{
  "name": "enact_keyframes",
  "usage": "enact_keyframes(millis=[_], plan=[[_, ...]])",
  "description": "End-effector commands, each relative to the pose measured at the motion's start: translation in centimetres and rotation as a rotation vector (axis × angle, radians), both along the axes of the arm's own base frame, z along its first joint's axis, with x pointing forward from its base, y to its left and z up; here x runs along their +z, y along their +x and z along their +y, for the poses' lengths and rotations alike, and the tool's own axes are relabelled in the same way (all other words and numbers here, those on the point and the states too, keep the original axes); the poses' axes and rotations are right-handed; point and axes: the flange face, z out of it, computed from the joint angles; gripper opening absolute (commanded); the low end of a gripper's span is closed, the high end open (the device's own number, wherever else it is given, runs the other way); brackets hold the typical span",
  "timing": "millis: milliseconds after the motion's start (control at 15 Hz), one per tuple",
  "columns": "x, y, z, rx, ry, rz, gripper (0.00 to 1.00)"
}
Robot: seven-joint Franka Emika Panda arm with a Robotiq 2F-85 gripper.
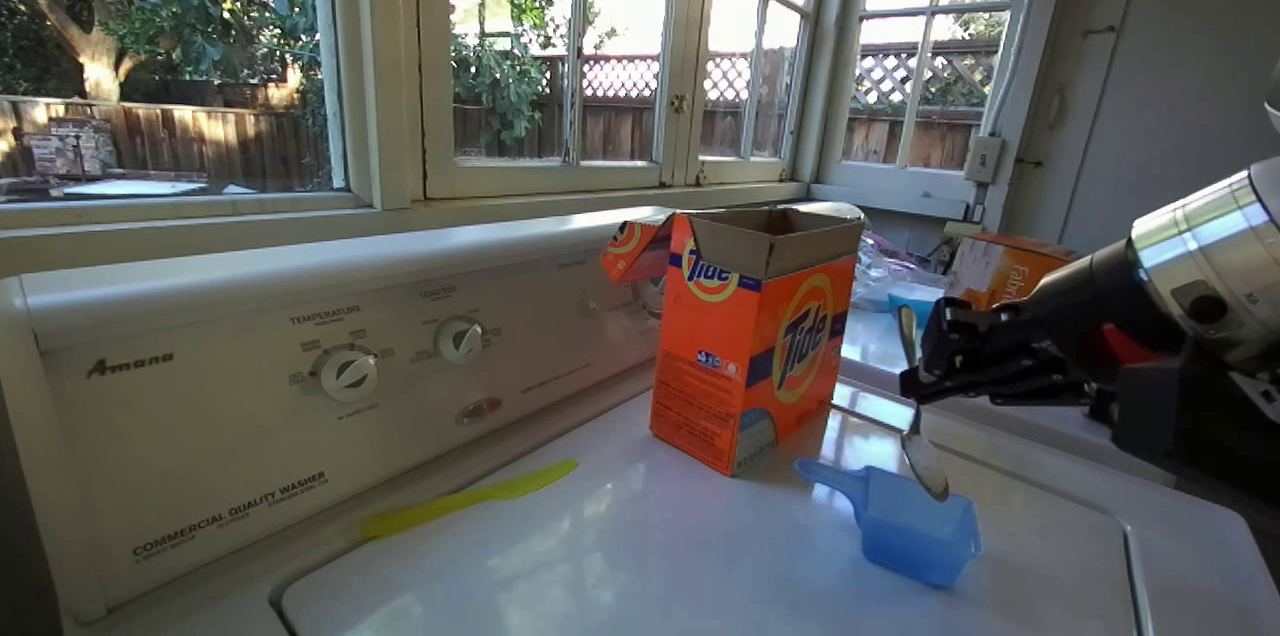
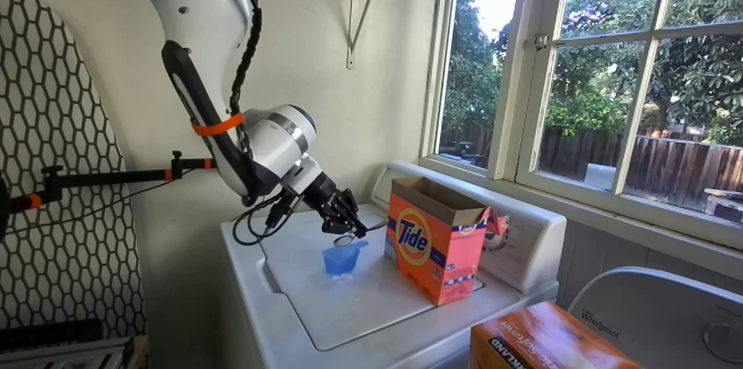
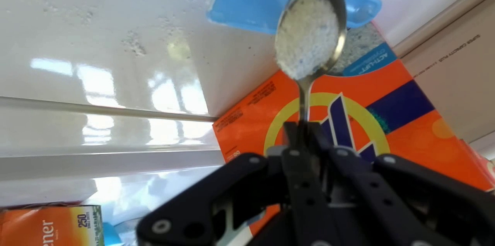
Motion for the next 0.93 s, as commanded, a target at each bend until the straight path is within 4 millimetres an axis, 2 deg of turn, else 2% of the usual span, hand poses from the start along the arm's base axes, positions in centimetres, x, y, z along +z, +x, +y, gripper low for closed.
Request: enact_keyframes(millis=[0, 867], plan=[[-0.51, -0.71, 0.22, -0.011, -0.008, -0.033, 0.02], [-0.48, -1.05, 0.85, -0.032, -0.067, -0.089, 0.02]])
